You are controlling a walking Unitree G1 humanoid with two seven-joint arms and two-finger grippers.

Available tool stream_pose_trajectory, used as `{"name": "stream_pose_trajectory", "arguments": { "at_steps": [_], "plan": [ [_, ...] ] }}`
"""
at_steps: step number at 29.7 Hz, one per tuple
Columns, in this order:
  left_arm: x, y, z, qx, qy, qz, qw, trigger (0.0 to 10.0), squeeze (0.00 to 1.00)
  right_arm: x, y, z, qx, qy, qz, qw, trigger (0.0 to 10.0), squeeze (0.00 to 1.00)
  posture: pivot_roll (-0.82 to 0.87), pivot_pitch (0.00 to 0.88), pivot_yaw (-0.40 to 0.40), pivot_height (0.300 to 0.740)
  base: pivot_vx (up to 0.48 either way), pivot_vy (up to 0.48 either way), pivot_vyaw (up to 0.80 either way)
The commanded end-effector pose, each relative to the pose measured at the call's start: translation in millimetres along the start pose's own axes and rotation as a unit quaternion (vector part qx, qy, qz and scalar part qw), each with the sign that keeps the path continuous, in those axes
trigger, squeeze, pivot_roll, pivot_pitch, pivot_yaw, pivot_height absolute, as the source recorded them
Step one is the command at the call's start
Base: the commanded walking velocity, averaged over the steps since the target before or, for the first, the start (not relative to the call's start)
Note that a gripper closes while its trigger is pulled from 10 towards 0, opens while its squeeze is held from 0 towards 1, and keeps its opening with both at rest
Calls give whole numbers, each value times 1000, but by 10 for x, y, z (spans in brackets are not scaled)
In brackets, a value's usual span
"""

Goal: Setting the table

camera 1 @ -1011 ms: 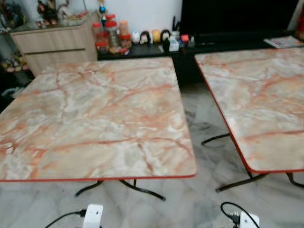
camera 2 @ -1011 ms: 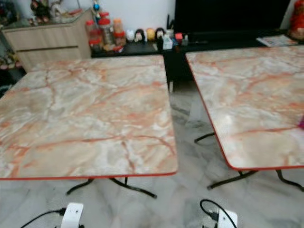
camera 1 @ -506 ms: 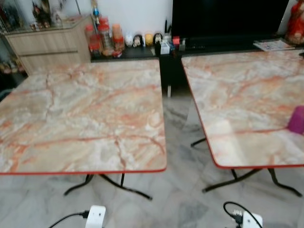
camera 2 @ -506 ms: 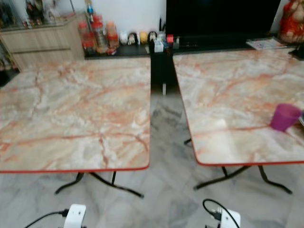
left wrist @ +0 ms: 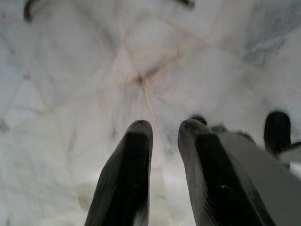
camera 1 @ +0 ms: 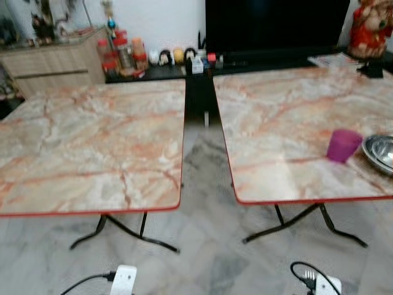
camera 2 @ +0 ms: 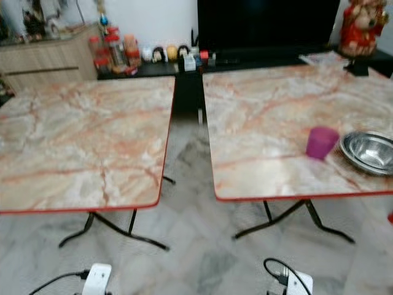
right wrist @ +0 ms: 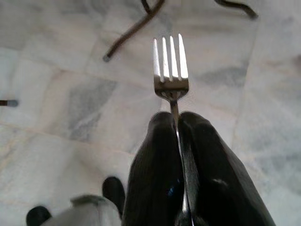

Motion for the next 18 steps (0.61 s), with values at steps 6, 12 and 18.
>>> {"name": "stream_pose_trajectory", "arguments": {
  "at_steps": [6, 12, 18],
  "plan": [
    [4, -12, 0, -4, 1, 1, 1000, 10000, 0, -24, -9, 1, -1, 1, 6, 1000, 10000, 0, -72, 0, 33, 740, 0, -266, 0],
    [9, -19, 1, -5, 1, 5, 1000, 10000, 0, -16, -11, 0, -2, -3, 8, 1000, 10000, 0, -71, 0, 32, 740, 0, -244, 357],
    [2, -22, 1, -6, 3, 7, 1000, 10000, 0, -3, 12, -6, 1, -6, 4, 1000, 10000, 0, -70, 0, 30, 740, 0, -81, 0]
  ]
}}
Point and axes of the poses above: a point about 5 cm out from each wrist's last joint towards the gripper, its own z axis pointing back from the gripper into the wrist, its own y axis along the axis of the wrist's last joint, x = y × z, the point moved 6 cm from there along -z, pointing out of the wrist towards the gripper, and after that the axes turned 9 degrees about -z, right-handed, at the moved point
